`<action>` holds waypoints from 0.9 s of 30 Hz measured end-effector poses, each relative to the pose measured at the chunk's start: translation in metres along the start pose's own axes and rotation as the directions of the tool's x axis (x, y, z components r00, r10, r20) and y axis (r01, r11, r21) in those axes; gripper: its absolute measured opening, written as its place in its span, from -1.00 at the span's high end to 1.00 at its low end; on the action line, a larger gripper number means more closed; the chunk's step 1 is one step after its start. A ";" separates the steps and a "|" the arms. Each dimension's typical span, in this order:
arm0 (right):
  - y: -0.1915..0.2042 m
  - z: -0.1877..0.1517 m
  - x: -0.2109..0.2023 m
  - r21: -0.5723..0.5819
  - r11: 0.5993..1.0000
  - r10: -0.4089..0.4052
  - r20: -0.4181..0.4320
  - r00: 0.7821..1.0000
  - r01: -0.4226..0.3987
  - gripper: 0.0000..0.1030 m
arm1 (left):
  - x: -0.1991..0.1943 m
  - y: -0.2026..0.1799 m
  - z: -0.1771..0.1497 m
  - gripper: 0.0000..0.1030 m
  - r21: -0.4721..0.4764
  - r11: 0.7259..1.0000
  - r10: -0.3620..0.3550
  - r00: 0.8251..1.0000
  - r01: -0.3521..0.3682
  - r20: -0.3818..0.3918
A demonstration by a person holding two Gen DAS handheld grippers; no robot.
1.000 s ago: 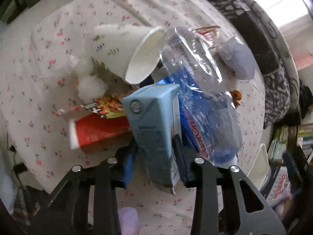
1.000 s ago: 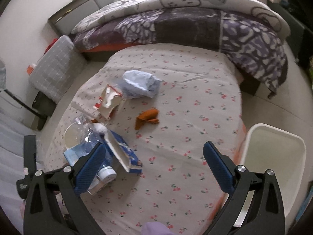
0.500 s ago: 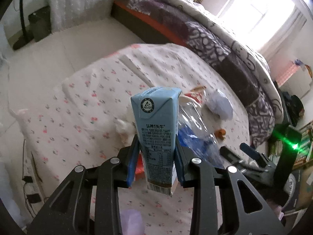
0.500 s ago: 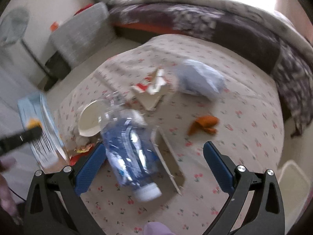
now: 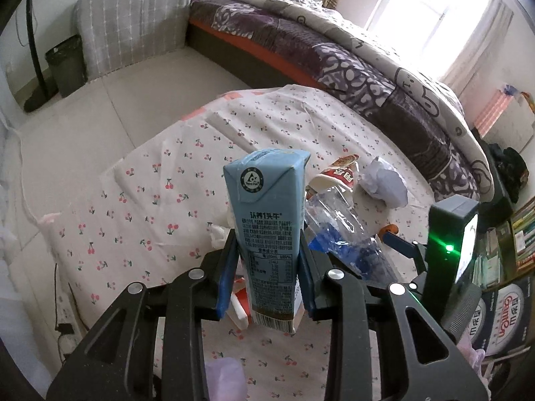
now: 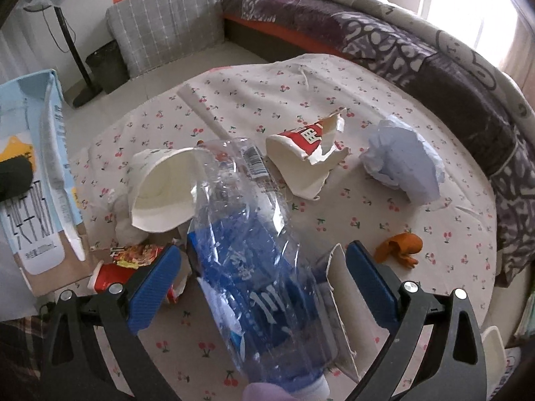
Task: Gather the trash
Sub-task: 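Grasp the light-blue drink carton with the left tool while the right tool grasps the clear water bottle, then carry the carton and bottle to the white bin and release both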
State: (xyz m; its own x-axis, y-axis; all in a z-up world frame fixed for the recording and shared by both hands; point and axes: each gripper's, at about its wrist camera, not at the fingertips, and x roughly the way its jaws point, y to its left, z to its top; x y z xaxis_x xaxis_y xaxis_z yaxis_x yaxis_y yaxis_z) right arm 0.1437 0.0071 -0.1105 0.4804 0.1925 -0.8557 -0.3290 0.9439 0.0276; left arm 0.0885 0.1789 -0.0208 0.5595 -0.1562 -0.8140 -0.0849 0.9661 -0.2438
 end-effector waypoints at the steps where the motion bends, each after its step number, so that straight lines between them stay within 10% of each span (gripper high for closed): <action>1: 0.000 0.000 0.003 -0.003 1.000 0.006 -0.012 1.000 -0.006 -0.49 | 0.000 0.000 -0.001 0.39 -0.001 1.000 0.002 1.000 -0.002 0.001; 27: -0.054 -0.002 -0.094 0.241 0.964 0.043 0.288 0.957 -0.116 -0.09 | -0.013 -0.040 0.003 0.39 0.079 0.997 -0.002 0.989 -0.010 0.150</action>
State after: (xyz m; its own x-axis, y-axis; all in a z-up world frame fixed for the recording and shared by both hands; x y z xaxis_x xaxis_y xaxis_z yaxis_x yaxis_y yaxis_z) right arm 0.1143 -0.0628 -0.0328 0.6794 0.3024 -0.6685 -0.1774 0.9518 0.2503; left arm 0.0868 0.1428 0.0008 0.6768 -0.1254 -0.7254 -0.0255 0.9808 -0.1933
